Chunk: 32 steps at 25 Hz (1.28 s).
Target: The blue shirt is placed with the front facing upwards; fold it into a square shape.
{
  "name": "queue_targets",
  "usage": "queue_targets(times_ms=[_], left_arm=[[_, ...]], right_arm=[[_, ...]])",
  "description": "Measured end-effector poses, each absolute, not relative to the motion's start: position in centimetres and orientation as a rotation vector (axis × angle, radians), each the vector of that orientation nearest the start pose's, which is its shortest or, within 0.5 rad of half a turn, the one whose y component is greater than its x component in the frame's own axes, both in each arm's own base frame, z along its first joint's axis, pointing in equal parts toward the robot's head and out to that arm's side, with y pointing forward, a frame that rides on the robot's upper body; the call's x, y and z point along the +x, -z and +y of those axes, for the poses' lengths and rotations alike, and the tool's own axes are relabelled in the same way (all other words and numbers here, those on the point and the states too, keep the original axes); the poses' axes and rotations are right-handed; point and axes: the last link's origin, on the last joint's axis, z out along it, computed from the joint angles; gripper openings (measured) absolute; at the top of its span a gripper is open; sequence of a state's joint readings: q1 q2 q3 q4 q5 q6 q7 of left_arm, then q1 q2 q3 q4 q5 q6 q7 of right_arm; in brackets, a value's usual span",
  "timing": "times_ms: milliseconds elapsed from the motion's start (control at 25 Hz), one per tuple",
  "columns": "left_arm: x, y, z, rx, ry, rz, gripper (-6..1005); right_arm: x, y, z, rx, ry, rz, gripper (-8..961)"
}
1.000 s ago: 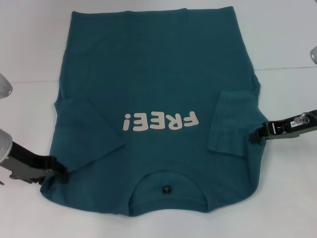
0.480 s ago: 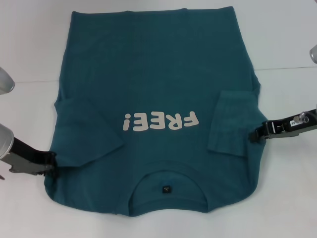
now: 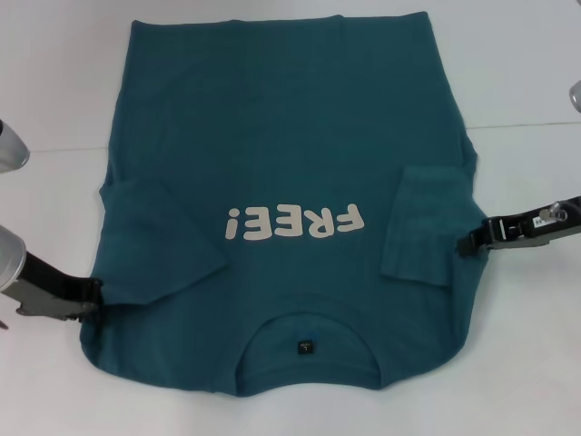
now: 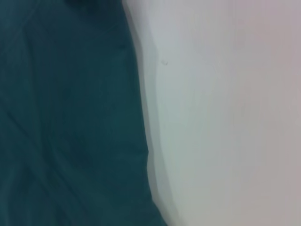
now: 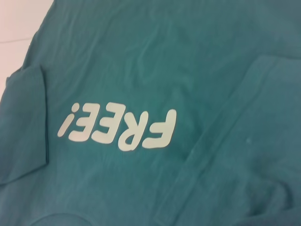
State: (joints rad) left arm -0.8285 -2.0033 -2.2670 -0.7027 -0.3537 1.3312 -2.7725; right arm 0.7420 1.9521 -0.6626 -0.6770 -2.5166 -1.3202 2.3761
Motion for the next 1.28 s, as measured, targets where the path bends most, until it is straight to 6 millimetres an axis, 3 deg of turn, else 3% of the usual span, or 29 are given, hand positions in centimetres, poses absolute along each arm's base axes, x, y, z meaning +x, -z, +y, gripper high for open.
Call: queue_targets(times_ms=[320,1280], left_arm=[[-27.3,-1.8,40.0,-2.075,-0.337,-1.68,74],[-26.4,-2.1,39.2,-2.156,-0.288,-1.551,38]], right_arm=[[28.6,-5.0,40.2,-2.232,-0.122,1.565,19],[29.5,-5.6,39.0,-2.274,-0.126,1.526,15]])
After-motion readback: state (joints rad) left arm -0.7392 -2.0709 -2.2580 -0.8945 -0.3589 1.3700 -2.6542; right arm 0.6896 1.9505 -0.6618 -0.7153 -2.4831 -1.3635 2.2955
